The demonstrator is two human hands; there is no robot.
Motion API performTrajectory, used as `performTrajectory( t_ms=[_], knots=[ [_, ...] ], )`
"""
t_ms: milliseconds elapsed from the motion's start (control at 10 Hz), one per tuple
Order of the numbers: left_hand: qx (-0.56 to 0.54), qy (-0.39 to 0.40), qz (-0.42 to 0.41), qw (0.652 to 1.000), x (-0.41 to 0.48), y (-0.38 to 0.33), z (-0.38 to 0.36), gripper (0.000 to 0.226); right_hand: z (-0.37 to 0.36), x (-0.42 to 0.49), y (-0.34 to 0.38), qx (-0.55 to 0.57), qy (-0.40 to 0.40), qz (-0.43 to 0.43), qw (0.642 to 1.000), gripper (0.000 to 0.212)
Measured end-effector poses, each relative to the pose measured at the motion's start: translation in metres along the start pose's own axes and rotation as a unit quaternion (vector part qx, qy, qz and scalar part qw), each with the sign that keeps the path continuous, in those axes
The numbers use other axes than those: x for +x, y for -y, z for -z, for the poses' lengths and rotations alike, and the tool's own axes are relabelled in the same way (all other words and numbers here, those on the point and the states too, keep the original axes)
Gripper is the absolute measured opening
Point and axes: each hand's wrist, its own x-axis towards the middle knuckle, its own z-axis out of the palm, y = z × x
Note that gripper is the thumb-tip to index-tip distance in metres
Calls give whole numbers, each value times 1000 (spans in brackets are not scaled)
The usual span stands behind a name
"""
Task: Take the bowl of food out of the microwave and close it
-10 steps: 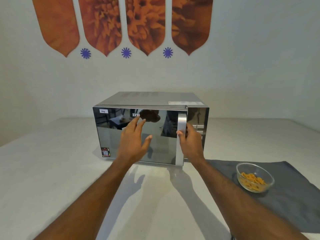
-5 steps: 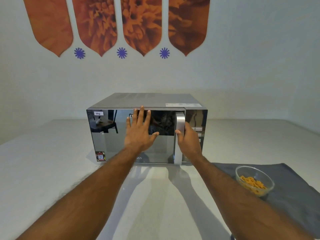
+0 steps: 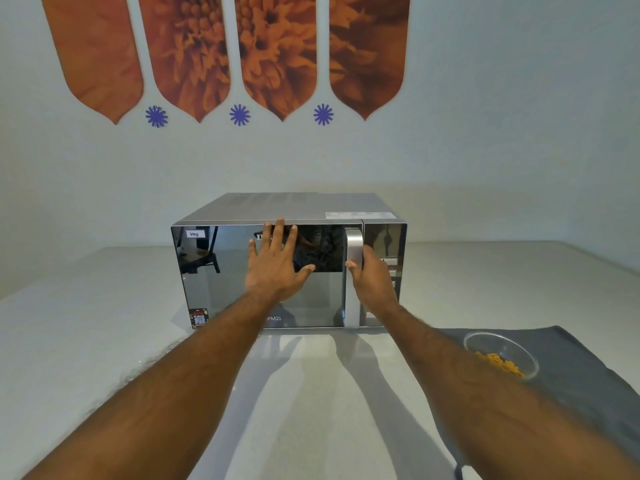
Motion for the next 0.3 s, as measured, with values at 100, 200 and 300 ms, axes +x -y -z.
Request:
performTrajectory(
  t_ms=[100,200,300],
  knots=[
    [10,8,-16,1000,-2,5,13,90,13,2,-1,-54,36,16,998,37],
    [27,0,-32,999,-6,15,29,87,32,7,-2,-134,61,34,988,36],
    [49,0,-33,998,-9,26,47,86,53,14,2,-200,63,57,976,32]
  ],
)
